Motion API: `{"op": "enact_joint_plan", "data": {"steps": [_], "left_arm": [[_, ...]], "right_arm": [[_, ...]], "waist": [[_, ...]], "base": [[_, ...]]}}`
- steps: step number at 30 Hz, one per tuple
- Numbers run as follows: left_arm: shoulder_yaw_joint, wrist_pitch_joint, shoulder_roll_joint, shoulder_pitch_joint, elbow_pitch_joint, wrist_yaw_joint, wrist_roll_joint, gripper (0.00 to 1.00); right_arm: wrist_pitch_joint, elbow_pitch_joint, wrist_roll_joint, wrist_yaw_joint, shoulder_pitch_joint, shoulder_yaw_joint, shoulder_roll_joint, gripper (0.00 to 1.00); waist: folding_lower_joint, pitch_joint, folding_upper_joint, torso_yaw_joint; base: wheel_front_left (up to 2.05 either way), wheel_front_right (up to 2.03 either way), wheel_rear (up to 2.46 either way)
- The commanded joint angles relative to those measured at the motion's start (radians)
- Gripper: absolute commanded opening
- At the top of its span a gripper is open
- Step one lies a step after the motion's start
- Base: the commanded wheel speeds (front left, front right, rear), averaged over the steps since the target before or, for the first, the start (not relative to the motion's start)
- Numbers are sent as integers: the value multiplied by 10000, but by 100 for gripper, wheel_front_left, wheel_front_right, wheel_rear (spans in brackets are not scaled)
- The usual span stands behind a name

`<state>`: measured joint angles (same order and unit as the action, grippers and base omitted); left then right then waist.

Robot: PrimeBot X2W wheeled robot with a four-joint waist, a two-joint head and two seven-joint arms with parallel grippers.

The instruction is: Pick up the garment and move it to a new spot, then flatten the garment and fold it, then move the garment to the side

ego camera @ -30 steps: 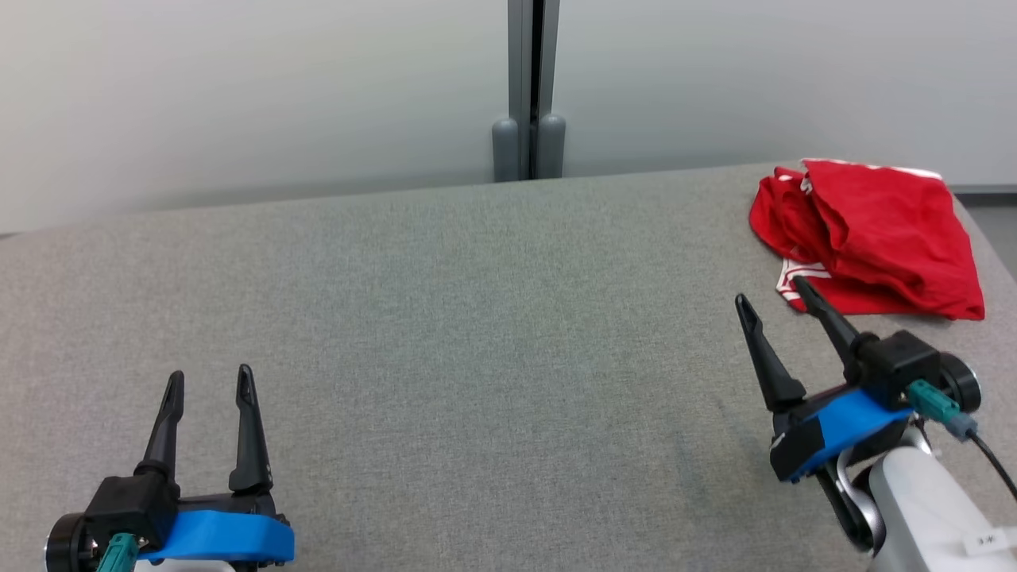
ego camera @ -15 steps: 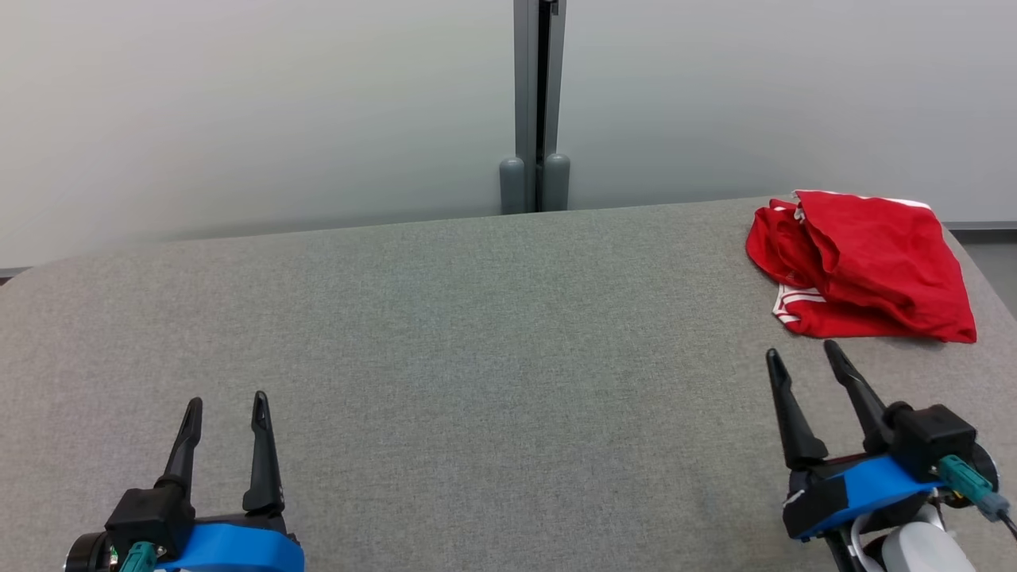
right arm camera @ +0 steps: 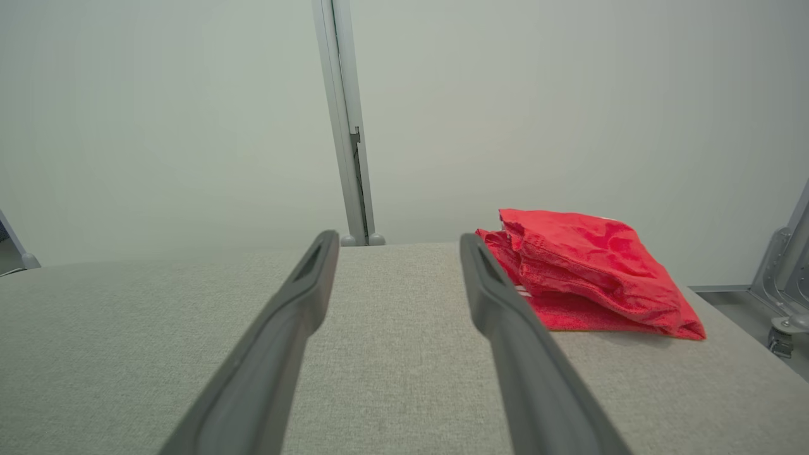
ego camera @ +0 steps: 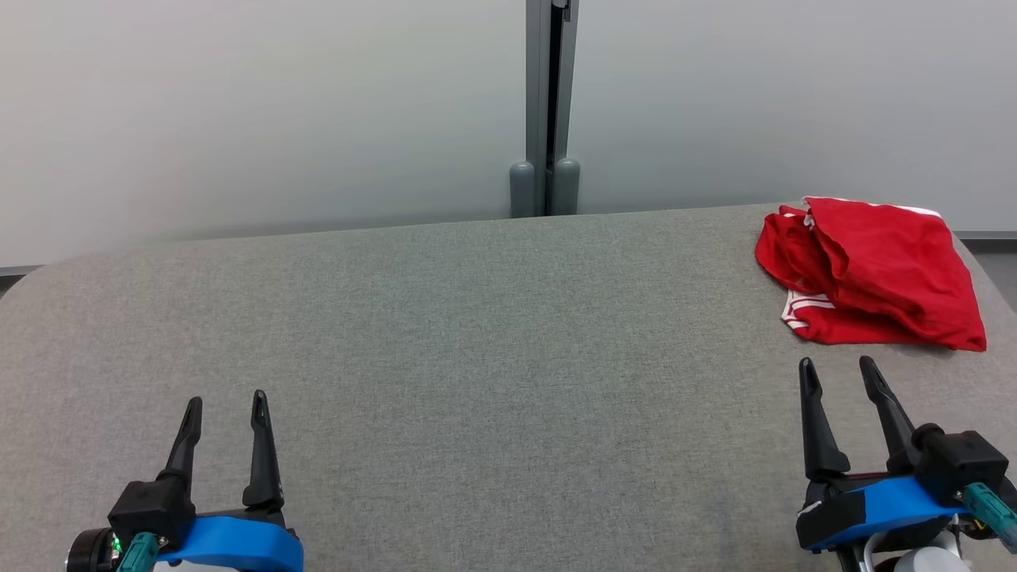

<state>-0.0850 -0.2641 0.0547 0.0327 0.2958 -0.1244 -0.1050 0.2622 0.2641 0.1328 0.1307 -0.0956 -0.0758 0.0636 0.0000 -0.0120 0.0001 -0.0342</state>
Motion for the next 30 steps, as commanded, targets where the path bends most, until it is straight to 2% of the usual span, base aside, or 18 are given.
{"op": "enact_joint_plan", "data": {"steps": [1, 30], "left_arm": [[12, 2, -1, 176, 38, -79, 31, 100], [70, 2, 21, 241, 226, -60, -74, 100]], "right_arm": [[32, -116, -100, 3, 119, 44, -46, 100], [32, 310, -21, 1, 3, 509, -132, 100]], "waist": [[0, 7, -1, 23], [0, -17, -1, 147]], "base": [[0, 0, 0], [0, 0, 0]]}}
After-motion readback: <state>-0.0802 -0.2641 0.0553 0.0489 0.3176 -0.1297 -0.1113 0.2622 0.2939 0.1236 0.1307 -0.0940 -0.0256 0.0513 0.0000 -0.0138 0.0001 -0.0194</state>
